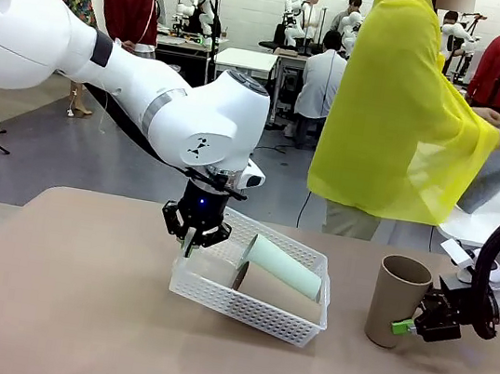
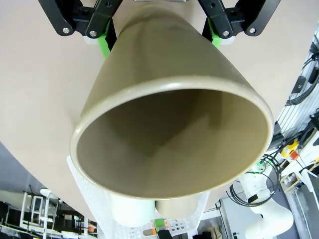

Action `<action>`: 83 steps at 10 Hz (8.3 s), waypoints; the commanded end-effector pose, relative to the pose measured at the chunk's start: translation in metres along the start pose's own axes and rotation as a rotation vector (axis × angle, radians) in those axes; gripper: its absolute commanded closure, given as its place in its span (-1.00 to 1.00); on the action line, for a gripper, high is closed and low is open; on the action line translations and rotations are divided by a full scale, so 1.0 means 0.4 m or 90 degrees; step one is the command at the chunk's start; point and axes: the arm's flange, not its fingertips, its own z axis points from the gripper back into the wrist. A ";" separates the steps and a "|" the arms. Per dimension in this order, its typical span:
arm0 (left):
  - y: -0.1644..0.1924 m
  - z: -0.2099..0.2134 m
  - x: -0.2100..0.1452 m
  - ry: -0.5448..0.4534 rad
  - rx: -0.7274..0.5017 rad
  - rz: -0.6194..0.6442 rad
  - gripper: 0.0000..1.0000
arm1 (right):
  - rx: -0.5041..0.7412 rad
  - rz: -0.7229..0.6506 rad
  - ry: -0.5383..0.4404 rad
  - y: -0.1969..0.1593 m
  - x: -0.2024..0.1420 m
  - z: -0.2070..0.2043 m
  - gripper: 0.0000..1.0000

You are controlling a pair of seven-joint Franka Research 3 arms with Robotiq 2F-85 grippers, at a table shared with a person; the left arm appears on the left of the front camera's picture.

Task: Clean and organize the cups into the basket.
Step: Pick up the Reusable plastic cup from the right side of the table and stack it inside the Organizing basket in the center of the table.

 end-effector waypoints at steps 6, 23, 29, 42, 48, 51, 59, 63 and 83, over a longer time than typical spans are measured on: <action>-0.001 -0.003 -0.006 -0.005 0.005 -0.005 1.00 | -0.092 0.012 0.058 0.174 0.322 0.047 1.00; -0.001 -0.003 -0.006 -0.005 0.005 -0.005 1.00 | -0.079 -0.069 0.312 0.188 0.680 -0.159 -0.64; -0.001 -0.003 -0.006 -0.005 0.005 -0.005 1.00 | -0.075 -0.120 0.504 0.103 0.660 -0.348 -0.64; -0.001 -0.003 -0.006 -0.005 0.005 -0.005 1.00 | -0.082 -0.078 0.592 0.094 0.678 -0.440 -0.64; -0.001 -0.003 -0.006 -0.005 0.005 -0.005 1.00 | -0.057 0.002 0.644 0.057 0.684 -0.524 -0.64; -0.001 -0.003 -0.006 -0.005 0.005 -0.005 1.00 | -0.049 0.027 0.663 0.039 0.690 -0.558 -0.64; -0.001 -0.003 -0.006 -0.005 0.005 -0.005 1.00 | -0.014 0.033 0.681 0.030 0.669 -0.572 -1.00; -0.001 -0.003 -0.006 -0.005 0.005 -0.005 1.00 | -0.021 0.040 0.674 0.043 0.680 -0.565 -1.00; -0.001 -0.003 -0.006 -0.005 0.005 -0.005 1.00 | -0.179 0.130 0.113 0.380 0.449 0.104 -1.00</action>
